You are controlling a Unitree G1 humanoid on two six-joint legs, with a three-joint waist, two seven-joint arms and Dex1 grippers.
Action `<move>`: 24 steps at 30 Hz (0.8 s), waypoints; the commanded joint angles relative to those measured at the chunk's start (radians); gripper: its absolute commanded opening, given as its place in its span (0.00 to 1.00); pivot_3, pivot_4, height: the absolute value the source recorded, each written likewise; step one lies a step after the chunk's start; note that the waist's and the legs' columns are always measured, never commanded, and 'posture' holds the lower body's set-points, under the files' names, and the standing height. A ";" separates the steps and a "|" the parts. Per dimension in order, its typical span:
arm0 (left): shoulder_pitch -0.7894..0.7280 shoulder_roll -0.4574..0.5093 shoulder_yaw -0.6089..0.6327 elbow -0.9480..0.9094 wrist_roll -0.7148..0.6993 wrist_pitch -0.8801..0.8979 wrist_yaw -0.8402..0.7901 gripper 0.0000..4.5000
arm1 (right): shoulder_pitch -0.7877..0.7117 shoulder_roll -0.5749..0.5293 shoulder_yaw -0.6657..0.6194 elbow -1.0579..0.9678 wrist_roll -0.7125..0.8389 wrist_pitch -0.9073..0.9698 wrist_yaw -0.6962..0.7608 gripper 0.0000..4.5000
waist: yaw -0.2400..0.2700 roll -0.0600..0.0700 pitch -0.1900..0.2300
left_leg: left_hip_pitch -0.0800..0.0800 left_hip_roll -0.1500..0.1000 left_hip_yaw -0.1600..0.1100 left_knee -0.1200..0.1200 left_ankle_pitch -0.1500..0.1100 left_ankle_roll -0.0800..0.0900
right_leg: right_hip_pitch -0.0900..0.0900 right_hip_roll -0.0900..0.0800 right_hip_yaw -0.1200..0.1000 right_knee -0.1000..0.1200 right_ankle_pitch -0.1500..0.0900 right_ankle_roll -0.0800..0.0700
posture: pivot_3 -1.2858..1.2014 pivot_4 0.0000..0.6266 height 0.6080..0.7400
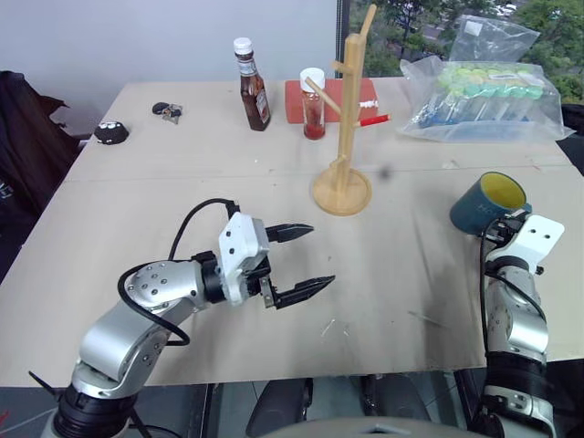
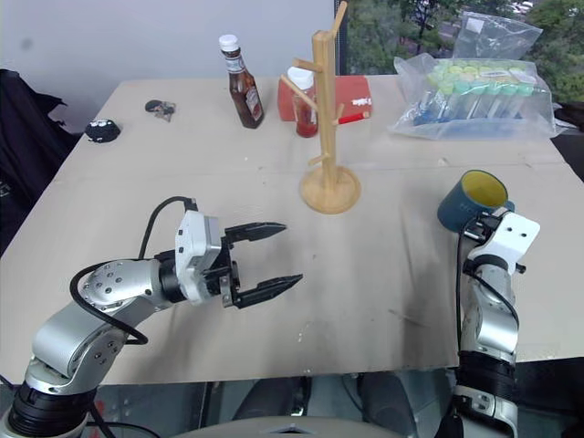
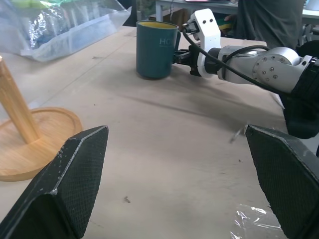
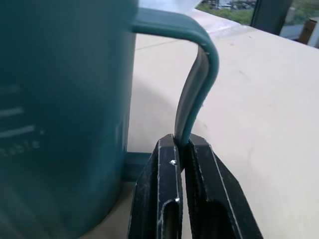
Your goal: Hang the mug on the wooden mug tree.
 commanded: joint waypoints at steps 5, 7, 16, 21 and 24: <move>0.046 -0.106 0.051 -0.038 -0.019 -0.038 0.117 1.00 | -0.097 -0.187 0.095 0.028 0.088 -0.034 0.371 0.01 | -0.004 0.001 0.001 | 0.000 0.000 0.000 0.000 -0.001 0.001 | 0.000 0.000 0.000 0.000 0.000 0.000 | 0.52 0.24 1.00; 0.059 -0.177 0.064 -0.053 -0.031 -0.053 0.186 1.00 | -0.162 -0.259 0.107 0.064 0.128 -0.030 0.499 0.01 | -0.005 0.001 0.001 | 0.000 0.000 0.000 0.000 -0.001 0.002 | 0.000 0.000 0.000 0.000 0.000 0.000 | 0.52 0.24 1.00; 0.126 -0.386 0.020 -0.189 0.039 -0.166 0.367 1.00 | -0.651 -0.568 0.352 0.346 0.151 -0.094 1.269 0.01 | -0.013 0.003 0.005 | -0.001 0.001 0.002 0.000 -0.002 0.003 | 0.000 -0.001 0.000 -0.004 0.001 0.000 | 0.52 0.24 1.00; 0.111 -0.410 -0.005 -0.194 0.061 -0.196 0.397 1.00 | -0.850 -0.575 0.449 0.564 0.061 -0.250 1.449 0.01 | 0.000 0.002 0.005 | -0.003 0.002 -0.001 -0.001 0.000 -0.001 | 0.002 -0.001 -0.003 -0.009 0.001 0.000 | 0.52 0.24 1.00; 0.104 -0.427 -0.018 -0.204 0.072 -0.204 0.422 1.00 | -0.963 -0.556 0.492 0.697 0.011 -0.347 1.519 0.01 | 0.006 0.003 0.005 | -0.008 -0.001 0.001 0.000 0.000 0.000 | -0.003 -0.005 -0.002 -0.009 0.001 0.000 | 0.52 0.24 1.00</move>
